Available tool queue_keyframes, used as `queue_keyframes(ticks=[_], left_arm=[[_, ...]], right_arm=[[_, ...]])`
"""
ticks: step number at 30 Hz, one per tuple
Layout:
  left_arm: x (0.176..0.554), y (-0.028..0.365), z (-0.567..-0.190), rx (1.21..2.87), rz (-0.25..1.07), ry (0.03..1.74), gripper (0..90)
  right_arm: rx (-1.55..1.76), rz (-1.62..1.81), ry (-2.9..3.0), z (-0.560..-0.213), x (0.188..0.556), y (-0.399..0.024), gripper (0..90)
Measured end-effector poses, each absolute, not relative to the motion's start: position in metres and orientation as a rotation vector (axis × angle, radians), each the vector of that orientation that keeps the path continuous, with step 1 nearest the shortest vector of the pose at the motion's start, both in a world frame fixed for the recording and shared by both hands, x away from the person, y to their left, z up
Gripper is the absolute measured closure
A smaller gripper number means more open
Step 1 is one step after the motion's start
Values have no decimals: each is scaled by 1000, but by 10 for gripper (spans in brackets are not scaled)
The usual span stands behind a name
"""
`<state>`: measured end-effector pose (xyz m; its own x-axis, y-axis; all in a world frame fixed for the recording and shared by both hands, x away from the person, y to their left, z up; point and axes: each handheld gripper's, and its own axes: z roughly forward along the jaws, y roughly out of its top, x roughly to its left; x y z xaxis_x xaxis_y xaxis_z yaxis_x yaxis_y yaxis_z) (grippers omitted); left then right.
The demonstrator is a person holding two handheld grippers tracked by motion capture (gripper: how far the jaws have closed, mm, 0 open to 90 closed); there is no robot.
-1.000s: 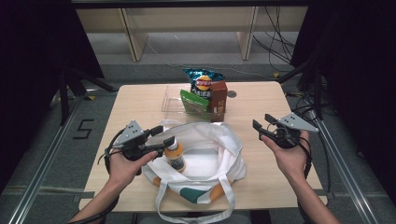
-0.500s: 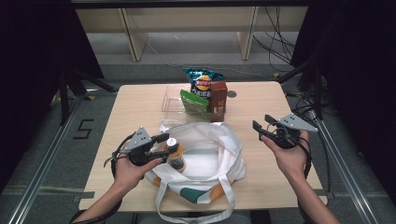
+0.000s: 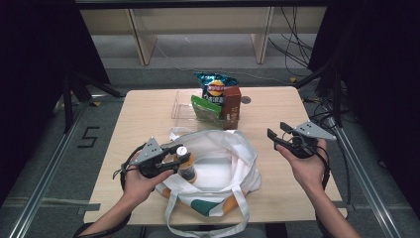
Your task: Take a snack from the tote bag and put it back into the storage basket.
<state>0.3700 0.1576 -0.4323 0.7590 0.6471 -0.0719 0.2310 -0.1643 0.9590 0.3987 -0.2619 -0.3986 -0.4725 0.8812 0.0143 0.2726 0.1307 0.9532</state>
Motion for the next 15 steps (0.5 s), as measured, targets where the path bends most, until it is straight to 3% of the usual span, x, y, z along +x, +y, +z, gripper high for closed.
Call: queue_keyframes(ticks=[15], left_arm=[[369, 163, -419, 1700, 457, 697, 585]], right_arm=[[1105, 1345, 1839, -400, 399, -261, 450]])
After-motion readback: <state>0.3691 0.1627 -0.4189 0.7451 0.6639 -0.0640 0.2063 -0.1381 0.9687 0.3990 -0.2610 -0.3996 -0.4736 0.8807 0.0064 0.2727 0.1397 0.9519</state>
